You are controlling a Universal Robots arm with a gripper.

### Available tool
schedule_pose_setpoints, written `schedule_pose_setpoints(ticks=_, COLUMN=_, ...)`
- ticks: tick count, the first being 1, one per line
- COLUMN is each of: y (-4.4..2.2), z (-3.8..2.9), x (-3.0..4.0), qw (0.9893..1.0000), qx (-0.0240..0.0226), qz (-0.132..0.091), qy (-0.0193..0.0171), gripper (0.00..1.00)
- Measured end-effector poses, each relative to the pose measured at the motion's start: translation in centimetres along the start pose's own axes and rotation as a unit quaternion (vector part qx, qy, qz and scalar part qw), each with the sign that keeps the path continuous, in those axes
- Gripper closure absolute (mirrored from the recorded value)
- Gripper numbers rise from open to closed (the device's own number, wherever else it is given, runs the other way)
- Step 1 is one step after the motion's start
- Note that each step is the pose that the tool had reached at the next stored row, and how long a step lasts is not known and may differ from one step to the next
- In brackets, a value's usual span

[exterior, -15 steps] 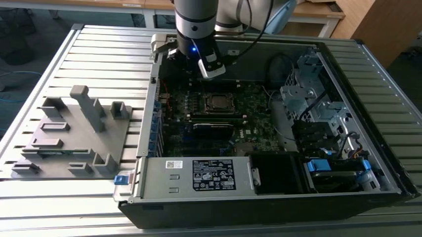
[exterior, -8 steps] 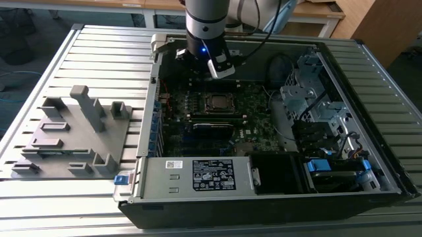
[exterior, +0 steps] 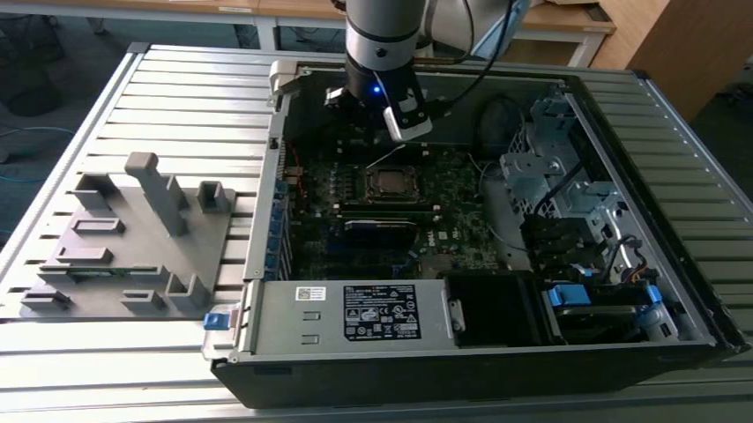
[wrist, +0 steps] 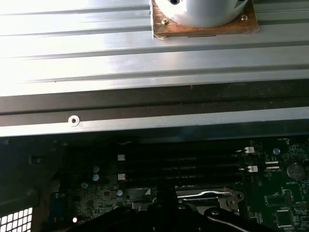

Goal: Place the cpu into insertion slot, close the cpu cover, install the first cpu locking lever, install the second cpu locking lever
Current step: 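Install the first cpu locking lever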

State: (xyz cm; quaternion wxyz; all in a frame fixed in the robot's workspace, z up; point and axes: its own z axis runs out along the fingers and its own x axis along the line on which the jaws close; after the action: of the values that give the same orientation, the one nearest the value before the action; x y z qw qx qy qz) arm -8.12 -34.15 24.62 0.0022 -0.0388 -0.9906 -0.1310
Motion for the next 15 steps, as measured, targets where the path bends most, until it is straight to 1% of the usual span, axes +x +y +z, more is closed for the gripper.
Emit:
schedule_pose_setpoints(ticks=5, y=0.01, z=0.01, x=-0.01, qw=1.0000, qx=0.0000, qz=0.000, qy=-0.0001, gripper=0.90)
schedule_pose_setpoints(ticks=11, y=-0.09, z=0.36, x=-0.03, qw=1.0000, qx=0.0004, qz=0.000, qy=-0.0007, gripper=0.90)
schedule_pose_setpoints(ticks=15, y=-0.04, z=0.53, x=-0.43, qw=1.0000, qx=0.0015, qz=0.004, qy=-0.0018, gripper=0.90)
